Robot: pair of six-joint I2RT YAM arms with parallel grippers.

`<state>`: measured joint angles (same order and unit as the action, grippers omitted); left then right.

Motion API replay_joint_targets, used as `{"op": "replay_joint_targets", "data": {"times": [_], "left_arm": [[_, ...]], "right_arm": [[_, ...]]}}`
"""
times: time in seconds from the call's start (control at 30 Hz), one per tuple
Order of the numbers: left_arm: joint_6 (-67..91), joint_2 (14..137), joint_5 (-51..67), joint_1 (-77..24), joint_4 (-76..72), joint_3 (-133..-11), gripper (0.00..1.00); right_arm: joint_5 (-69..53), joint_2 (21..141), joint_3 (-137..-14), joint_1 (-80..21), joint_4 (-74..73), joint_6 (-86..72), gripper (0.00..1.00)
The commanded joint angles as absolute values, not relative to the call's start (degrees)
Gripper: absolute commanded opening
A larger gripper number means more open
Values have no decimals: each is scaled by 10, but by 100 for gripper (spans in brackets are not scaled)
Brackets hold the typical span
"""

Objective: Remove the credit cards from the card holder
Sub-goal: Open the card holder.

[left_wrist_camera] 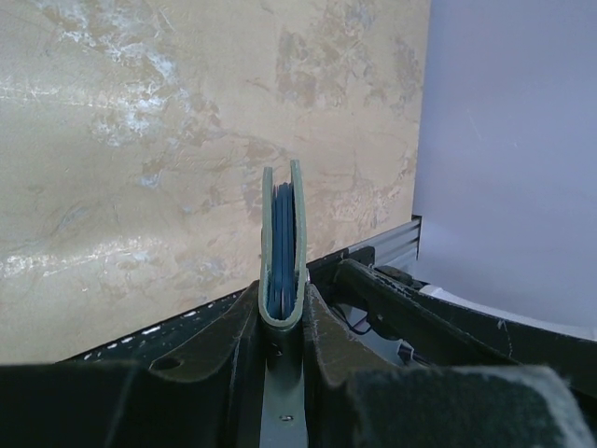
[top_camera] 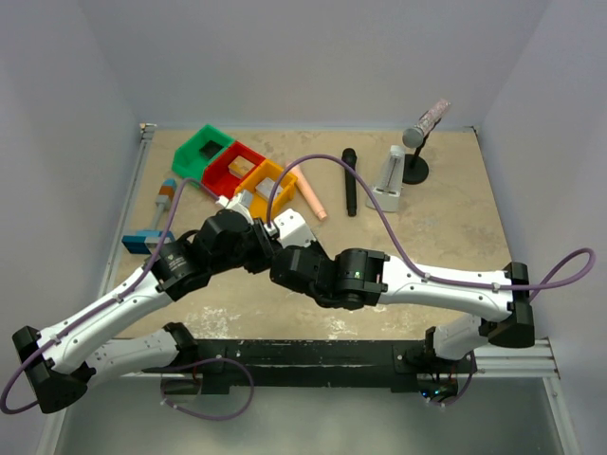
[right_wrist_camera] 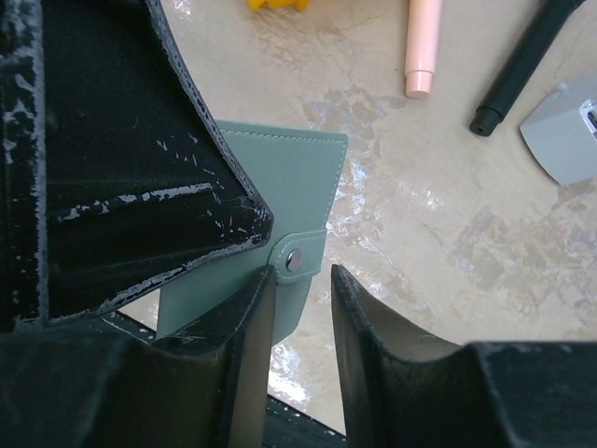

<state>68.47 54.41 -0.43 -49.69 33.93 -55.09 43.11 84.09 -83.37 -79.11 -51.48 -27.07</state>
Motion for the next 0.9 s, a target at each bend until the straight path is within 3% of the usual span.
{"op": "replay_joint_targets", "data": {"times": [0.0,0.33,0.6,0.87], "left_arm": [[712,518,49,-508,274,-571,0],[708,512,45,-508,279,-570,0],[686,508,59,-508,261,-563,0],[664,507,62,-509,261,-557,0]], "right_arm": [[459,849,-848,-787,-548,-287,32],[461,842,-845,-786,-557,-293,18],[453,827,-833,-784,-551,-295,0],[461,810,-825,-784,-550,-296,0]]}}
